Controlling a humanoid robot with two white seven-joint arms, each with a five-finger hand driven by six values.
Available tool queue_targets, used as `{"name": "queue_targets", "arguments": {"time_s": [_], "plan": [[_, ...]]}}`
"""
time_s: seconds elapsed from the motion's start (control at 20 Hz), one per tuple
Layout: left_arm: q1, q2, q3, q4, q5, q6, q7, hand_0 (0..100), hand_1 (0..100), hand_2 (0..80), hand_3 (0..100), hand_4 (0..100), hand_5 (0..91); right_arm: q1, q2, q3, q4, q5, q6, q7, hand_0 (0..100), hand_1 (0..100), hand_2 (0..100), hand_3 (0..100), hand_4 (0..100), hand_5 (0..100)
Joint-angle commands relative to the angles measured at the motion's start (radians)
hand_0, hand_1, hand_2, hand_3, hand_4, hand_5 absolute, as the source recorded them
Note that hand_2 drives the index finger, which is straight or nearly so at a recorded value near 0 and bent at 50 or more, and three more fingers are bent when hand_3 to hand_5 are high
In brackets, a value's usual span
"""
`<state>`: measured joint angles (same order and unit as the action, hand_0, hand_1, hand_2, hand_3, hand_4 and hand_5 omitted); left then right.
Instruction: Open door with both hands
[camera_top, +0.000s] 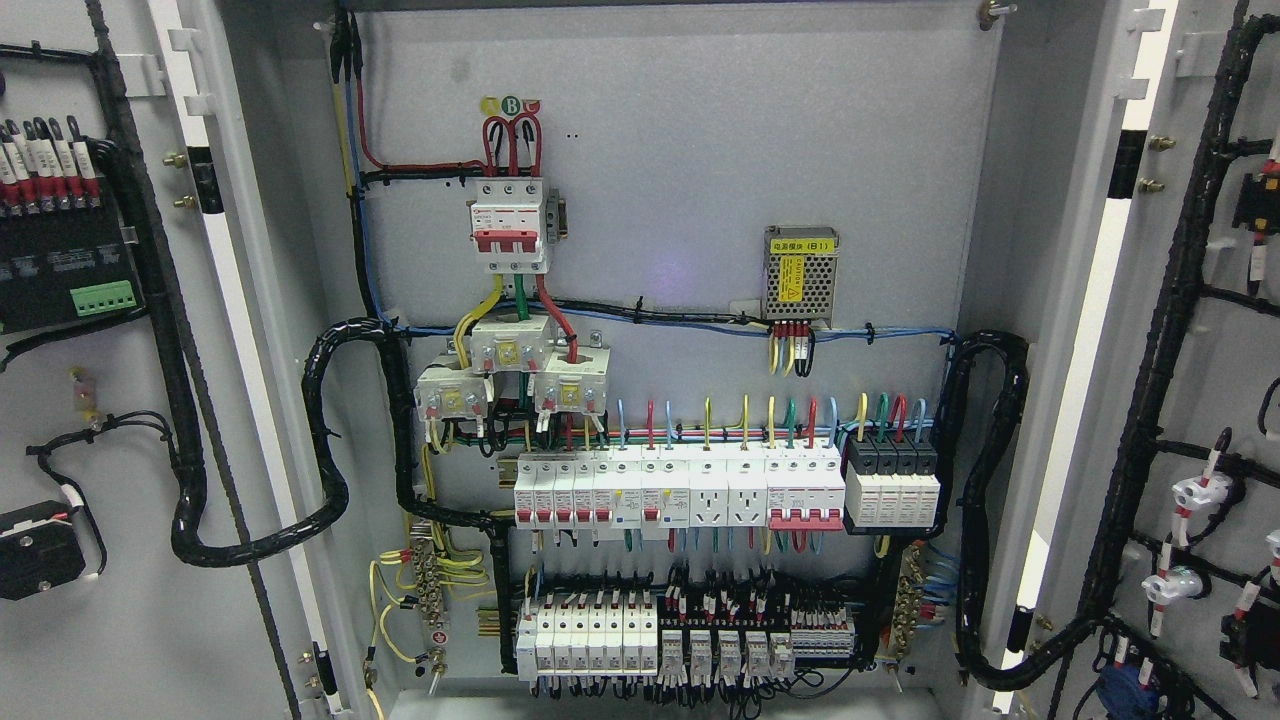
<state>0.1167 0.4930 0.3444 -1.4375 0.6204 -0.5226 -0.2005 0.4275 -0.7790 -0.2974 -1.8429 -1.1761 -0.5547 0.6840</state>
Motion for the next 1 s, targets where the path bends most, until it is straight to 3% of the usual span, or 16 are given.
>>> {"name": "queue_targets", "arguments": {"time_s": [0.0, 0.4, 0.55, 0.7, 0.8, 0.95], "plan": [[0.041, 0.001, -0.077, -0.124, 0.002, -0.025, 0.001, 0, 0, 0.0, 0, 4, 0.0, 0.001, -0.003, 0.087, -0.113, 0.001, -0.001, 0.0, 0, 0, 0, 0, 0, 0], [0.083, 0.006, -0.125, -0.181, 0.001, -0.077, 0.001, 0, 0, 0.0, 0, 4, 0.0, -0.015, 0.0, 0.211, -0.133, 0.013, 0.001, -0.017, 0, 0, 0, 0, 0, 0], [0.092, 0.009, -0.162, -0.193, -0.002, -0.143, 0.001, 0, 0, 0.0, 0, 4, 0.0, -0.016, 0.003, 0.247, -0.133, 0.015, 0.001, -0.101, 0, 0, 0, 0, 0, 0], [0.129, 0.012, -0.202, -0.224, -0.013, -0.148, 0.001, 0, 0, 0.0, 0, 4, 0.0, -0.036, 0.009, 0.317, -0.133, 0.029, 0.001, -0.139, 0, 0, 0, 0, 0, 0], [0.158, 0.012, -0.24, -0.253, -0.028, -0.151, 0.001, 0, 0, 0.0, 0, 4, 0.0, -0.049, 0.026, 0.375, -0.128, 0.113, -0.001, -0.178, 0, 0, 0, 0, 0, 0], [0.211, 0.004, -0.28, -0.271, -0.056, -0.154, 0.004, 0, 0, 0.0, 0, 4, 0.0, -0.075, 0.107, 0.451, -0.108, 0.214, 0.001, -0.233, 0, 0, 0, 0, 0, 0]]}}
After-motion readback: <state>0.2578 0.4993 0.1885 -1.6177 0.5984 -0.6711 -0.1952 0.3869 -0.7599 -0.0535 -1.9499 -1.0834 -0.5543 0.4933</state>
